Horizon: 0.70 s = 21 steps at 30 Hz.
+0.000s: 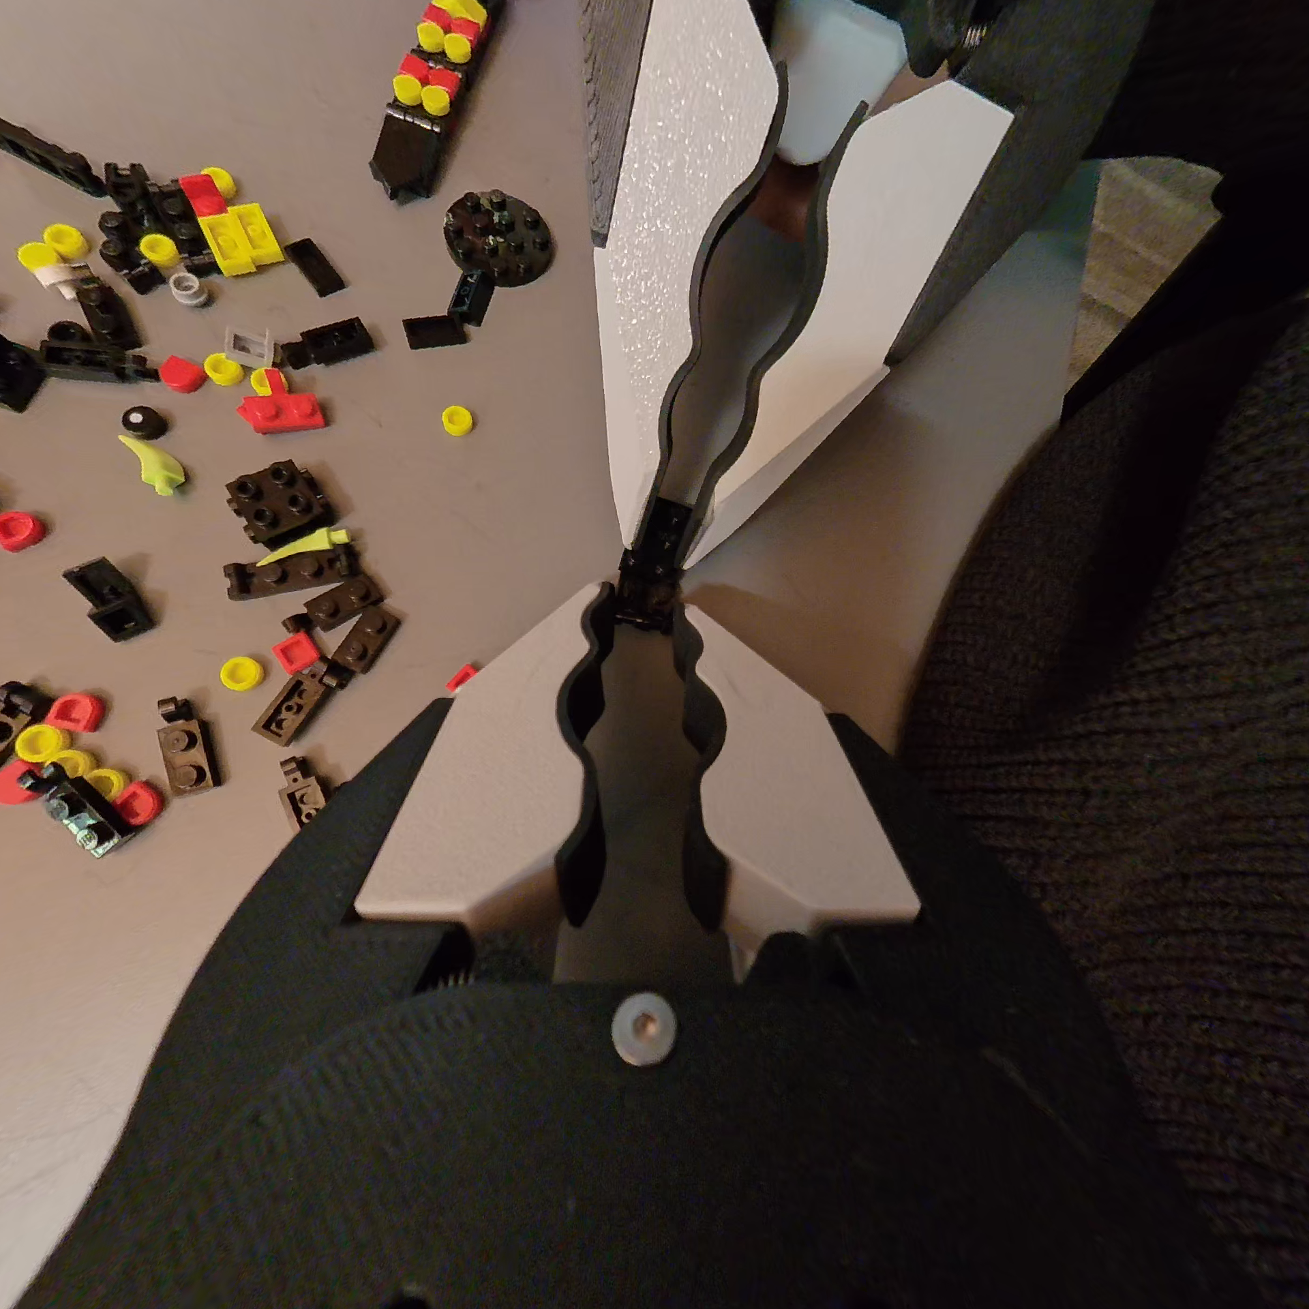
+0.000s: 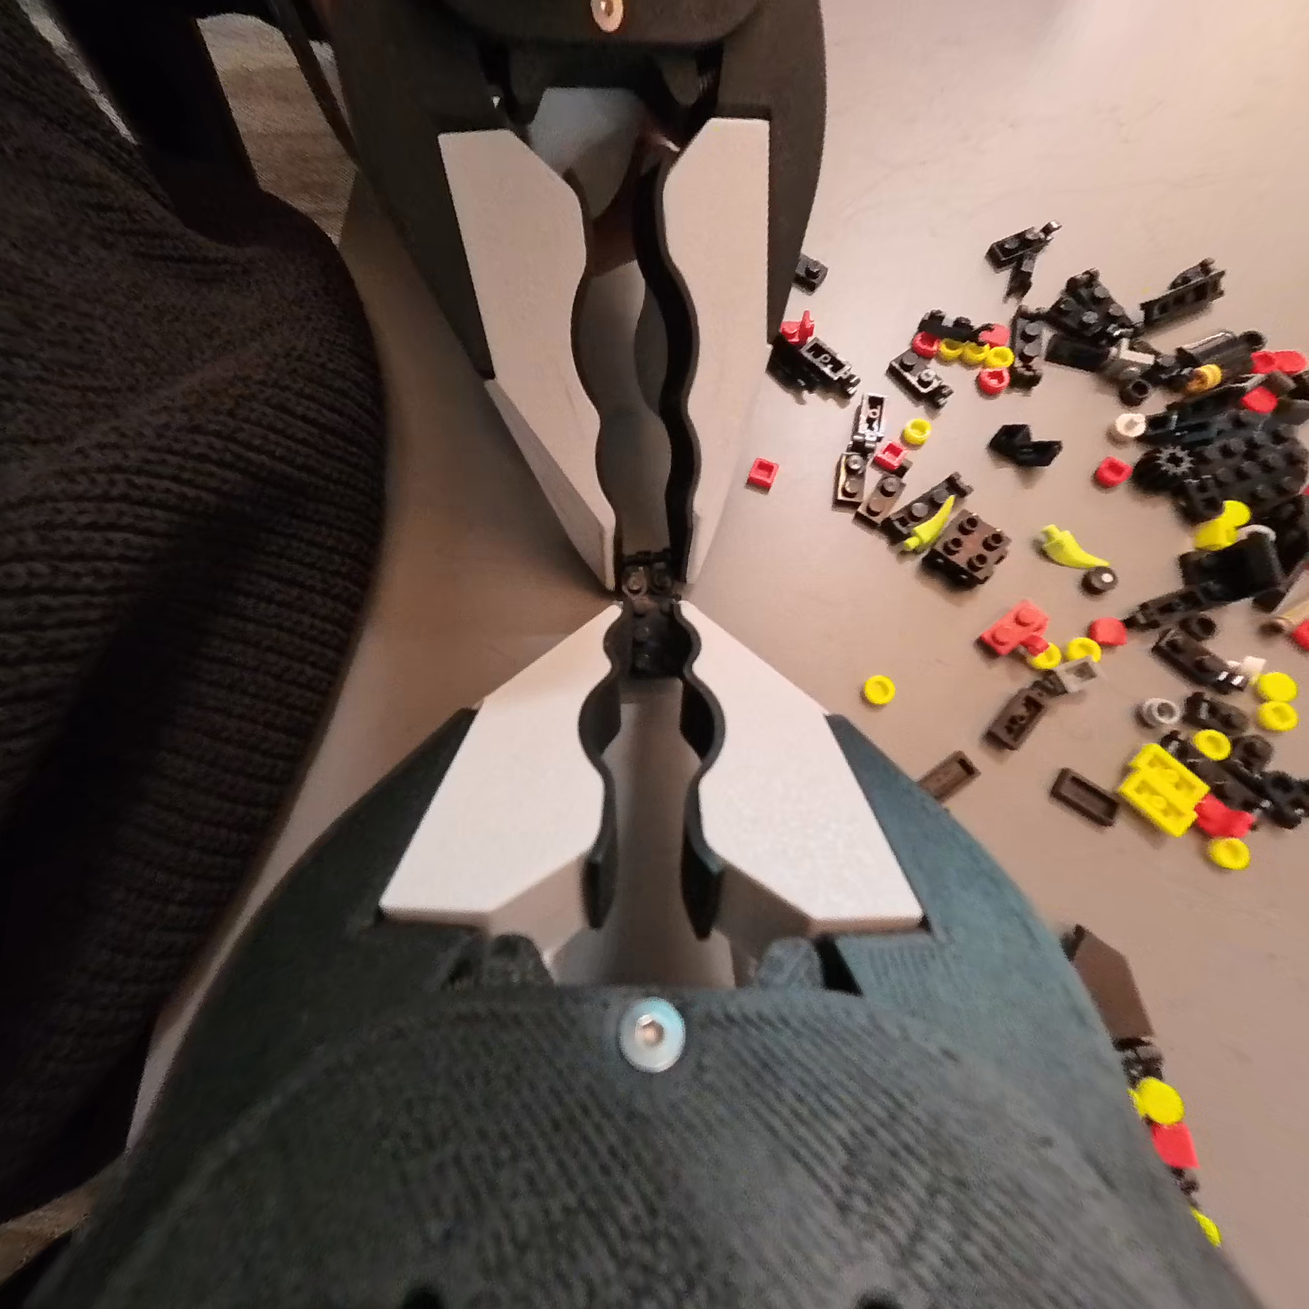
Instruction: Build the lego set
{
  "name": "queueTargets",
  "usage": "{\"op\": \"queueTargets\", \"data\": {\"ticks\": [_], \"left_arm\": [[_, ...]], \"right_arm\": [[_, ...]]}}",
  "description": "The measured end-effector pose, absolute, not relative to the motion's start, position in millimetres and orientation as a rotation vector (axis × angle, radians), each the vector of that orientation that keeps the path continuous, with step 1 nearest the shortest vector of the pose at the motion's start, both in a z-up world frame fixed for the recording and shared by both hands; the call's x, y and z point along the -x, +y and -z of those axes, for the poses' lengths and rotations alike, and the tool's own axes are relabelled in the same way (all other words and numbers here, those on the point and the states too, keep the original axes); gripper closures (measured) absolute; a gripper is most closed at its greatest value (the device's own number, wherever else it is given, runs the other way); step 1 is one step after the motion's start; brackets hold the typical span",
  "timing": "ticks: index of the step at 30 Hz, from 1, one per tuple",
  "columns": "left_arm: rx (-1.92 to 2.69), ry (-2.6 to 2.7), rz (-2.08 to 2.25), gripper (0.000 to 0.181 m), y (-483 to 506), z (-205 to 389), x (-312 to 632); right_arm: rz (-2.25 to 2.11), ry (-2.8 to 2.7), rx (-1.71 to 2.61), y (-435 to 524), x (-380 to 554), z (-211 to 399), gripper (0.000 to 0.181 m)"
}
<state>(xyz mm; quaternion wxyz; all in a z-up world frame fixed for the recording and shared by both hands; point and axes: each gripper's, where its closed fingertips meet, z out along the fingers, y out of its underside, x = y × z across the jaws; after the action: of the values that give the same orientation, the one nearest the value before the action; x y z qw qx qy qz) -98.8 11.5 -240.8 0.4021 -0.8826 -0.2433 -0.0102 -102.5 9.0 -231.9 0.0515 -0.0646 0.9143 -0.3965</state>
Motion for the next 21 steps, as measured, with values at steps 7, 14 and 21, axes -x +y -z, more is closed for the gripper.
{"op": "queueTargets", "data": {"ticks": [7,14,21], "left_arm": [[2.227,-0.619,0.042,0.168,11.5,240.9,98.6],[2.227,-0.620,0.045,0.168,11.3,241.1,98.2],[2.224,-0.628,0.047,0.168,10.4,241.1,98.5]], "right_arm": [[1.191,2.769,0.255,9.3,101.6,231.8,0.175],[1.110,2.737,0.287,10.0,96.1,233.0,0.181],[1.074,2.713,0.182,8.1,97.0,233.3,0.181]]}}
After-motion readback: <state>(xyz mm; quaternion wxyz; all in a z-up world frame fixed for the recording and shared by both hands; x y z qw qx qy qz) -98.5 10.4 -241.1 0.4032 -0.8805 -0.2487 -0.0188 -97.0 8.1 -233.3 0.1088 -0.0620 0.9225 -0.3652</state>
